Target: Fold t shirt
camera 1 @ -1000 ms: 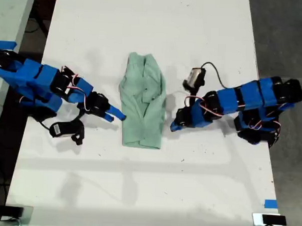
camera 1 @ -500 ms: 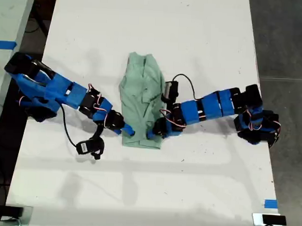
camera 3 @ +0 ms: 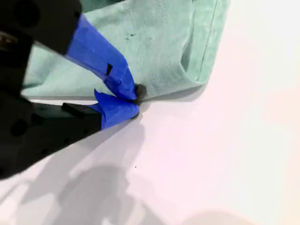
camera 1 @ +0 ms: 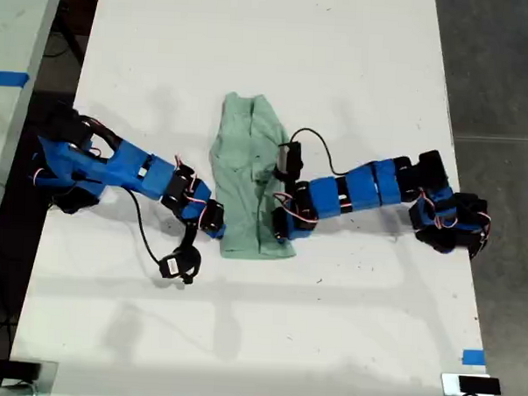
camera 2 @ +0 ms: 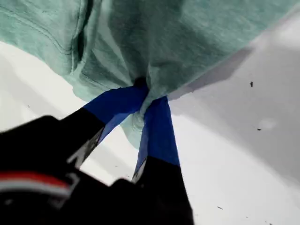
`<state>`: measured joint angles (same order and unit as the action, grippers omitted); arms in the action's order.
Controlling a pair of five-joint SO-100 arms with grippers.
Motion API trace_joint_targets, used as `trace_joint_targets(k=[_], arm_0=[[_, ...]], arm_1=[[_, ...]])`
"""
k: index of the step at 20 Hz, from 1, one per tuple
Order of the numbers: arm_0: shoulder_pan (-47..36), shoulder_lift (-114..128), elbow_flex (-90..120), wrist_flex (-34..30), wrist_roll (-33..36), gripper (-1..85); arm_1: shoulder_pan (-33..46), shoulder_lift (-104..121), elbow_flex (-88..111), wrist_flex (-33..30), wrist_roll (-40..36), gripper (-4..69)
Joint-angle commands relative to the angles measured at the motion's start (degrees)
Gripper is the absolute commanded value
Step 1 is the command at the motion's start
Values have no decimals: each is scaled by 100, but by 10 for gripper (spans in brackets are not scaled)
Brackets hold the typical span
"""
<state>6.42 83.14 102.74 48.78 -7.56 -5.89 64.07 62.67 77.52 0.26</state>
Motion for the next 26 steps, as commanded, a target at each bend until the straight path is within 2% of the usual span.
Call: trace_joint_targets(k=[1,3,4,11,12,13,14,17,18,21,23,26], arm_0=[[9,88,-299,123,-79,16],[158,149,-439,176,-193,172],[211,167,-510,185,-237,186],[18,-633,-1143,229,-396,182],[-35,-1011,-1380,229,-316,160],[-53,-1424,-1740,316,-193,46],[-44,-1819,-2171,580,-167,-2],[132,-2399,-3762,2109,-158,-2],[237,-2162,-3929,2347,-158,-2],[387,-870,-3920,2540,18,-2],[97,26,-3832,2988,70,-2],[-1063,1213,-3366,3656,413,-2]], arm_1=[[-9,26,-360,123,-176,8],[-18,26,-360,105,-176,8],[-18,26,-360,105,-176,8],[-18,44,-519,105,-220,8],[-18,44,-536,105,-229,8],[-26,44,-536,105,-237,8],[-26,53,-545,123,-246,8],[-105,62,-668,176,-308,8],[-149,97,-782,237,-334,8],[-53,703,-1055,158,-791,8],[316,1477,-958,-158,-1160,8],[1292,2522,-211,-967,-1433,8]])
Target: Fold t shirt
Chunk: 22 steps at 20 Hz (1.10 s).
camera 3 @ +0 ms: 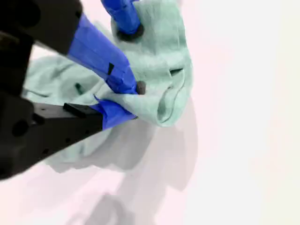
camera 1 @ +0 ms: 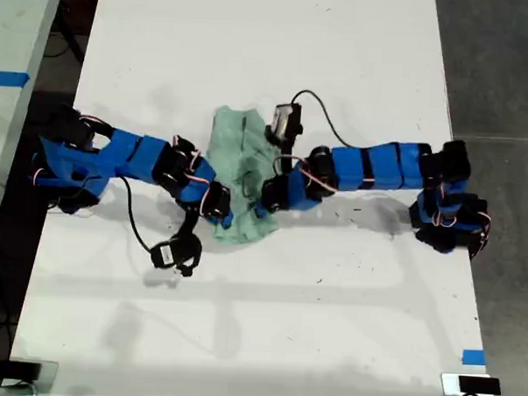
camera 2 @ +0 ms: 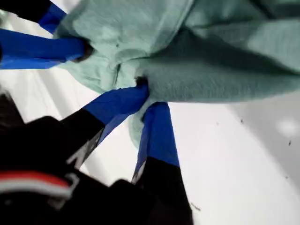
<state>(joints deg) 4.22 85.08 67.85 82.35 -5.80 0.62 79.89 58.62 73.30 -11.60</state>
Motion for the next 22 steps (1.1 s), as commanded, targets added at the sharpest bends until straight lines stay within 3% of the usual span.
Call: trace_joint_targets(k=[1,2,3,4,5,7,8,9,10,13,15,17,20,22], arm_0=[[-1362,1327,360,360,422,-2],[-1872,1547,589,387,606,-2],[-2329,1670,809,404,729,35],[-2698,1679,888,439,914,129],[-3023,1661,896,510,1063,177],[-3735,1652,967,650,1380,185],[-4104,1635,967,738,1582,181],[-4395,1661,949,826,1819,68],[-4570,1811,984,888,2057,-2],[-4772,3138,1187,914,2329,-2],[-4500,4430,1213,870,2417,-2],[-3270,5599,1617,615,2241,-2],[-1125,7972,5054,-1635,1688,-2],[-1107,9246,7444,-2646,1723,-2]], arm_1=[[984,1055,299,-765,-325,8],[1292,1055,325,-984,-387,7],[1573,1046,519,-1380,-396,52],[1837,949,598,-1714,-562,86],[2118,800,554,-1828,-615,133],[2777,677,519,-1731,-650,188],[3076,703,501,-1485,-677,188],[3331,809,448,-1081,-721,184],[3524,993,422,-650,-826,-15],[3832,2013,545,800,-1046,-14],[3612,3208,1072,1301,-1204,-14],[2654,4711,2276,1081,-1274,-13],[800,6961,5502,-475,-896,-13],[299,8446,7866,-1521,-580,-13]])
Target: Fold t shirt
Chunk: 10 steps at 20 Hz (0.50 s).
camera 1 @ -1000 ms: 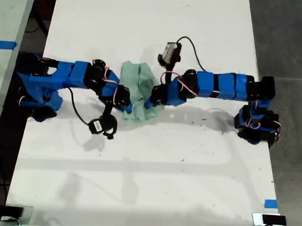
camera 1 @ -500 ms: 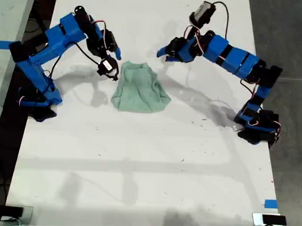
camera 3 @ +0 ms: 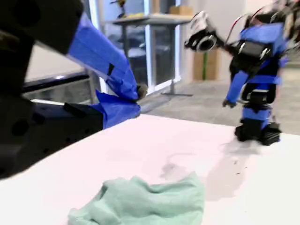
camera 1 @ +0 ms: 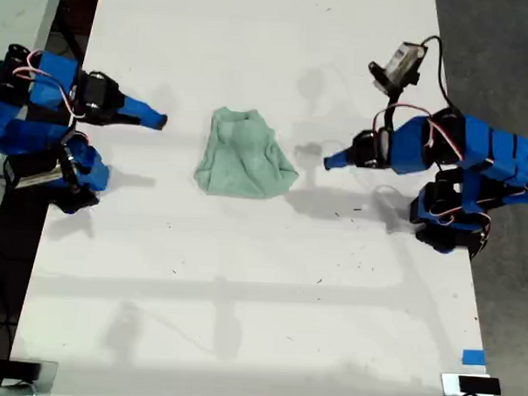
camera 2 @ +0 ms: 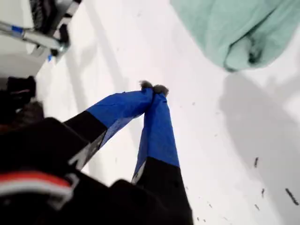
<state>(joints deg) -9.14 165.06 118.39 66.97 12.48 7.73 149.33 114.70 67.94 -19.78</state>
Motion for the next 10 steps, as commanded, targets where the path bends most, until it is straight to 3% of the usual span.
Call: trace_joint_targets(k=[1,3,5,7,8,10], arm_0=[[141,1705,3384,-1617,62,-2],[35,2637,4992,-2496,343,-2],[-202,4140,6100,-2224,176,-2],[-378,4122,6170,-1872,79,-2],[-483,4122,6337,-1819,44,-2],[-352,4122,6460,-1837,-62,-2]], arm_1=[[-439,2312,3278,-1248,290,-12],[-369,4491,4983,-1081,220,-12],[-176,5071,5766,-448,-62,-12],[79,5159,6372,-501,-413,-12],[308,5159,6319,53,-211,-9],[554,5159,6249,501,149,-5]])
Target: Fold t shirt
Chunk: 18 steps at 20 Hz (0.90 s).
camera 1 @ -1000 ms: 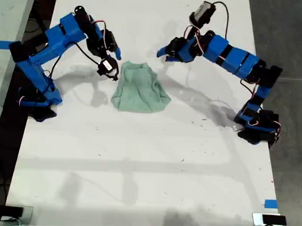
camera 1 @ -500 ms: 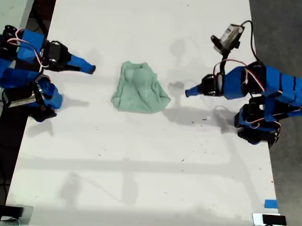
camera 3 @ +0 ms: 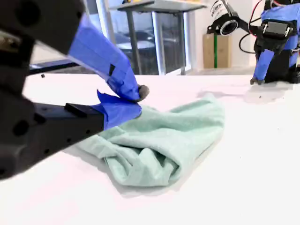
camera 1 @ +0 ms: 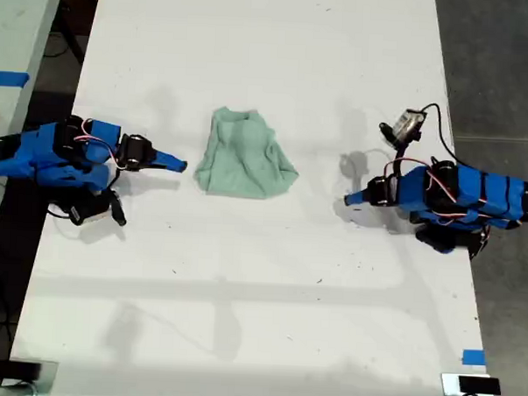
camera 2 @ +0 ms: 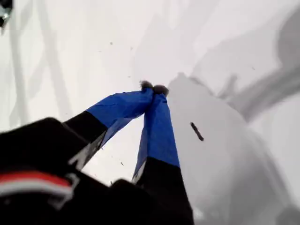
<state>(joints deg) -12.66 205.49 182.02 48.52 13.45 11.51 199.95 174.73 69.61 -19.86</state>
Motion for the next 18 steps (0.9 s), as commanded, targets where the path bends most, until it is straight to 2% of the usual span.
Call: trace_joint_targets(k=[1,5,10,18], arm_0=[[44,79,97,97,-316,-2],[-132,79,141,193,-396,-2],[-299,79,193,255,-193,-2],[-281,79,70,369,53,-2]], arm_1=[[149,97,246,360,229,-5],[176,97,220,527,369,-6],[185,97,-9,1028,712,-17],[211,97,62,1116,694,-19]])
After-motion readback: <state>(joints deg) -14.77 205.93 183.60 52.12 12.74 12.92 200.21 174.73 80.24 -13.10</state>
